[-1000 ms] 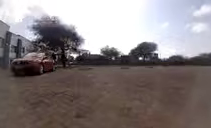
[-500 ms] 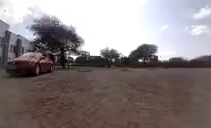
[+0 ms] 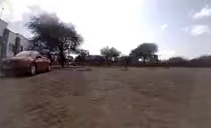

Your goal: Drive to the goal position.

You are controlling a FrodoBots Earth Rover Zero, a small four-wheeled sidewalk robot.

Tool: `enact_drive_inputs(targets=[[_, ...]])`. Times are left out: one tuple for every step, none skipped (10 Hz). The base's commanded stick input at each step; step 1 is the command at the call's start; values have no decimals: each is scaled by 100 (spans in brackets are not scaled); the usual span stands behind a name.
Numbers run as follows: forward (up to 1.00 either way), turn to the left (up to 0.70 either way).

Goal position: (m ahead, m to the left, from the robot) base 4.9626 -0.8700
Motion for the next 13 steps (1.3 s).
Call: enact_drive_inputs(targets=[[70,-3],[70,-15],[70,-27],[70,0],[70,0],[70,0],[70,0],[70,0],[70,0],[70,0],[70,0],[70,0],[70,0]])
